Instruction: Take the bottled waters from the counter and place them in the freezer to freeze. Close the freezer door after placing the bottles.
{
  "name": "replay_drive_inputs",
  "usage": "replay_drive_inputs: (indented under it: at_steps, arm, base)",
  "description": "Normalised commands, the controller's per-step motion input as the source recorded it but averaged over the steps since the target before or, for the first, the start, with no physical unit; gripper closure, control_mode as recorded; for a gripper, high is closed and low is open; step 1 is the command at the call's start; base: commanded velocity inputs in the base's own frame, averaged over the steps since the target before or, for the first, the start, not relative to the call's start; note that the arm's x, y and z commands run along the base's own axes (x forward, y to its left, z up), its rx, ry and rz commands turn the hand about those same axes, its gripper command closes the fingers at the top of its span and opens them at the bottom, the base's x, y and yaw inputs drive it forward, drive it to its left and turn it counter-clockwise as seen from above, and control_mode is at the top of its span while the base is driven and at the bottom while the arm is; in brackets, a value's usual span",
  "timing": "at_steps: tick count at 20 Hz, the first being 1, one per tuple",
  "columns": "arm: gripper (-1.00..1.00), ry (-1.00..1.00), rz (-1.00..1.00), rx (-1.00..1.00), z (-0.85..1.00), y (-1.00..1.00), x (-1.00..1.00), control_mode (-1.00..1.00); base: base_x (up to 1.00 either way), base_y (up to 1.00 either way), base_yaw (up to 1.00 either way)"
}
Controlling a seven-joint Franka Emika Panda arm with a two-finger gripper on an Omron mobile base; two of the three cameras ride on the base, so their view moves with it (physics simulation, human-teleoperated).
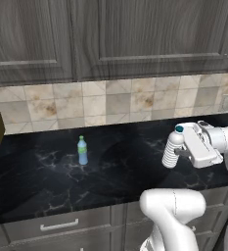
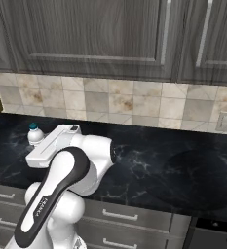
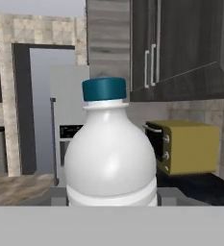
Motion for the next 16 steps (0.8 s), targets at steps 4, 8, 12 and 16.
replay_drive_inputs:
  at_steps: [4, 8, 12, 16]
  arm:
    - [1.00, 0.00, 0.00, 0.00, 0.00, 0.00, 0.00, -1.00]
    - [1.00, 0.00, 0.00, 0.00, 0.00, 0.00, 0.00, -1.00]
    - [1.00, 0.00, 0.00, 0.00, 0.00, 0.00, 0.00, -1.00]
    - [1.00, 0.00, 0.00, 0.00, 0.00, 0.00, 0.00, 1.00]
  base:
    - [0.00, 0.00, 0.00]
    - [0.00, 0.00, 0.00]
    - [0.00, 0.00, 0.00]
    - [-0.02, 0.05, 0.00]
